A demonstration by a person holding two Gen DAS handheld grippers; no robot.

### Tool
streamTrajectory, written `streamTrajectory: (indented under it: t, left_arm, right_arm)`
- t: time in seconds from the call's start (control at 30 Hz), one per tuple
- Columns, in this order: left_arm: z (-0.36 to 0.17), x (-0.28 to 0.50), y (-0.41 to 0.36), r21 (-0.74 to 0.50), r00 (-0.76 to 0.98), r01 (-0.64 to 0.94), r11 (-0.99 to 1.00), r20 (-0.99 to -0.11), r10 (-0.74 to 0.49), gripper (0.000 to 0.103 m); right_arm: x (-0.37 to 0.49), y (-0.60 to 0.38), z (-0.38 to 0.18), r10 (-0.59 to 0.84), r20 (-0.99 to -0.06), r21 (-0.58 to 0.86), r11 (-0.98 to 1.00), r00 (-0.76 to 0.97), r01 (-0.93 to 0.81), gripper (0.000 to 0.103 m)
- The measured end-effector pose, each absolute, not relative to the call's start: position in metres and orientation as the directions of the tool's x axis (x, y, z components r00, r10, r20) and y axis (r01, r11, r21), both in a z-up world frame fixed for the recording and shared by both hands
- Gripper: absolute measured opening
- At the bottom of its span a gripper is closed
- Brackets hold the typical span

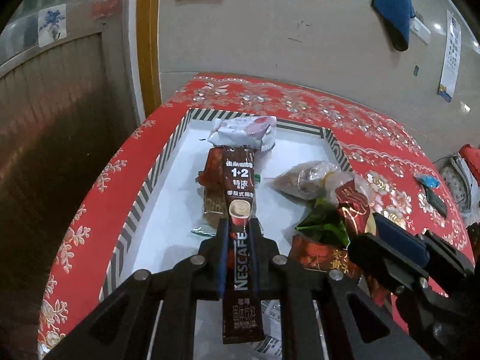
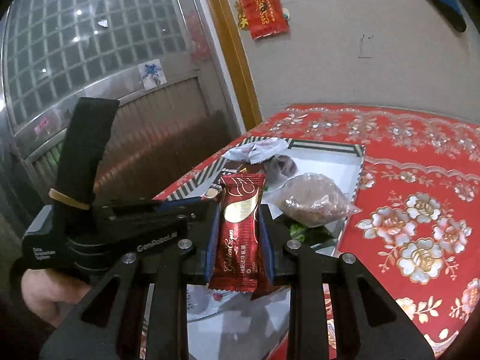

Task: Organize snacks
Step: 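Carry the Nescafe stick and red chocolate bar into the white tray and release both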

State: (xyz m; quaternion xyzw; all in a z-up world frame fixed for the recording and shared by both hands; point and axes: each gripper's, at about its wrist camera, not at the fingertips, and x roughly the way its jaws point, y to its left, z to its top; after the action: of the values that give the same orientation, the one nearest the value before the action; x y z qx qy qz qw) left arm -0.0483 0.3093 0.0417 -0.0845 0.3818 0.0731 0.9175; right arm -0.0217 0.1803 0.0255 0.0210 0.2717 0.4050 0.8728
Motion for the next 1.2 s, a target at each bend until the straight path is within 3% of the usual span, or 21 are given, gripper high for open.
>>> streamTrajectory:
  t: [0.5, 0.53, 0.6, 0.63, 0.67, 0.8, 0.93, 1.07, 1.2]
  left_arm:
    - [0.039, -0.049, 0.308, -0.078, 0.687, -0.226, 0.971, -0.720, 0.102, 0.023]
    - [0.039, -0.050, 0.307, -0.077, 0.685, -0.228, 0.971, -0.721, 0.103, 0.027]
    - [0.040, -0.050, 0.307, -0.079, 0.686, -0.232, 0.970, -0.720, 0.106, 0.047]
    - [0.041, -0.052, 0.308, -0.081, 0.691, -0.239, 0.968, -0.715, 0.110, 0.063]
    - [0.042, -0.054, 0.308, -0.071, 0.693, -0.255, 0.964, -0.709, 0.131, 0.072]
    - [0.052, -0.061, 0.310, -0.103, 0.730, -0.250, 0.963, -0.673, 0.117, 0.081]
    - [0.060, -0.068, 0.319, -0.160, 0.761, -0.258, 0.953, -0.641, 0.099, 0.094]
    - [0.071, -0.075, 0.321, -0.157, 0.793, -0.287, 0.945, -0.593, 0.142, 0.096]
    - [0.089, -0.089, 0.310, -0.118, 0.857, -0.277, 0.954, -0.479, 0.190, 0.096]
  right_arm:
    - [-0.027, 0.177, 0.028, 0.739, -0.425, 0.259, 0.652, 0.522, -0.712, 0.027]
    - [-0.028, 0.176, 0.028, 0.740, -0.423, 0.260, 0.652, 0.523, -0.712, 0.027]
    - [-0.028, 0.174, 0.029, 0.740, -0.416, 0.261, 0.654, 0.529, -0.710, 0.027]
    - [-0.028, 0.174, 0.029, 0.740, -0.414, 0.261, 0.654, 0.530, -0.710, 0.027]
    - [-0.028, 0.174, 0.029, 0.739, -0.414, 0.260, 0.656, 0.532, -0.708, 0.027]
    - [-0.029, 0.166, 0.033, 0.739, -0.377, 0.270, 0.664, 0.558, -0.698, 0.030]
    - [-0.029, 0.157, 0.037, 0.730, -0.347, 0.284, 0.681, 0.589, -0.675, 0.050]
    - [-0.030, 0.152, 0.040, 0.718, -0.332, 0.279, 0.694, 0.611, -0.664, 0.051]
    - [-0.031, 0.149, 0.043, 0.716, -0.322, 0.284, 0.697, 0.620, -0.658, 0.051]
